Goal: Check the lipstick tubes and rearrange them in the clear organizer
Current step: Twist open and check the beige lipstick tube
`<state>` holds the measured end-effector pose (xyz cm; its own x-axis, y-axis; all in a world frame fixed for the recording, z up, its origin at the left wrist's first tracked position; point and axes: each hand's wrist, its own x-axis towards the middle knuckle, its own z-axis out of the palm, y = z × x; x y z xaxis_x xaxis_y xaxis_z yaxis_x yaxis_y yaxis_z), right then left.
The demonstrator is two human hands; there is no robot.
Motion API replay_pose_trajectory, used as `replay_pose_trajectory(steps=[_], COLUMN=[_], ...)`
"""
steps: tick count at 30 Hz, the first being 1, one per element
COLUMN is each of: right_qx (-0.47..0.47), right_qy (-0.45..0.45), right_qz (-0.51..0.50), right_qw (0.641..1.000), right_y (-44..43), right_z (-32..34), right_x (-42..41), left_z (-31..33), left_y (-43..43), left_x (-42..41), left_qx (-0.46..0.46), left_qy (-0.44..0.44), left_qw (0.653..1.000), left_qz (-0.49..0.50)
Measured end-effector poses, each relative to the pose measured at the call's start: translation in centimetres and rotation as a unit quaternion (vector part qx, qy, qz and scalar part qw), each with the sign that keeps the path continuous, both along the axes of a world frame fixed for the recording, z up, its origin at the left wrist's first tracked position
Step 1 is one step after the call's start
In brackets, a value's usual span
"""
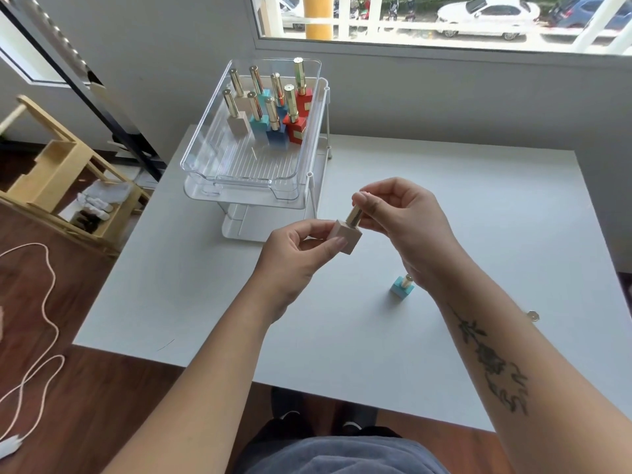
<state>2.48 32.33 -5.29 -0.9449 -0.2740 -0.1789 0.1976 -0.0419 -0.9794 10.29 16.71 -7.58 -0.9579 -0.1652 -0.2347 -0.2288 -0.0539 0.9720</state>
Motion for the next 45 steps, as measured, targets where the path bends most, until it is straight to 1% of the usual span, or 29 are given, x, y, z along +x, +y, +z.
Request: replay_pose_trajectory(steps=[3, 5, 8, 10, 15, 17, 18, 21, 23, 27, 35, 38, 41, 43, 45], right_qx=[0.022, 0.032, -0.012, -0.03, 0.017, 0.032, 0.025, -0.043, -0.052, -0.038, 0.016, 0.049, 0.116, 0.185, 0.227], right_qy=[0.004, -0.006, -0.019, -0.016, -0.006, -0.009, -0.014, -0.033, -0.033, -0.037, 0.009, 0.017, 0.038, 0.07, 0.081], right_qz=[-0.003, 0.016, 0.062, 0.071, 0.007, 0.004, 0.012, 0.053, 0.054, 0.02, 0.014, 0.025, 0.046, 0.06, 0.067], right_qw=[1.0, 0.999, 0.998, 0.997, 1.0, 0.999, 1.0, 0.997, 0.997, 0.998, 1.0, 0.998, 0.991, 0.978, 0.968], right_y=[0.1, 0.3, 0.4, 0.4, 0.1, 0.2, 0.3, 0.7, 0.8, 0.9, 0.5, 0.3, -0.1, -0.4, -0.6], right_z=[-0.1, -0.1, 0.1, 0.2, 0.1, 0.0, 0.0, 0.2, 0.2, 0.4, -0.2, -1.1, -3.1, -4.8, -6.3], right_x=[0.1, 0.1, 0.1, 0.3, 0.3, 0.2, 0.2, 0.2, 0.2, 0.1, -0.3, -0.7, -0.4, 0.0, 0.4], left_z=[-0.1, 0.0, 0.1, 0.1, 0.1, 0.1, 0.1, -0.1, -0.2, -0.4, -1.4, -2.6, -5.0, -7.3, -9.7], left_y=[0.1, 0.1, 0.0, -0.1, 0.1, 0.2, 0.3, 0.3, 0.2, 0.5, 1.3, 1.5, 1.1, 0.4, -0.6], left_x=[0.1, 0.0, -0.1, 0.0, 0.0, 0.0, -0.1, -0.1, -0.1, -0.1, 0.1, 0.2, 0.6, 1.6, 3.2], left_qx=[0.007, 0.007, 0.003, 0.005, 0.005, 0.003, 0.003, -0.002, 0.0, -0.003, -0.019, -0.019, -0.077, -0.15, -0.244], left_qy=[-0.002, -0.003, -0.002, 0.001, 0.004, 0.004, 0.006, 0.009, 0.01, 0.016, 0.053, 0.038, -0.012, -0.052, -0.087], left_qw=[1.0, 1.0, 1.0, 1.0, 1.0, 1.0, 1.0, 1.0, 1.0, 1.0, 0.998, 0.999, 0.996, 0.986, 0.965], left_qz=[0.0, 0.003, 0.001, 0.002, -0.003, -0.003, -0.002, -0.001, 0.003, -0.002, 0.031, 0.035, 0.042, 0.049, 0.046])
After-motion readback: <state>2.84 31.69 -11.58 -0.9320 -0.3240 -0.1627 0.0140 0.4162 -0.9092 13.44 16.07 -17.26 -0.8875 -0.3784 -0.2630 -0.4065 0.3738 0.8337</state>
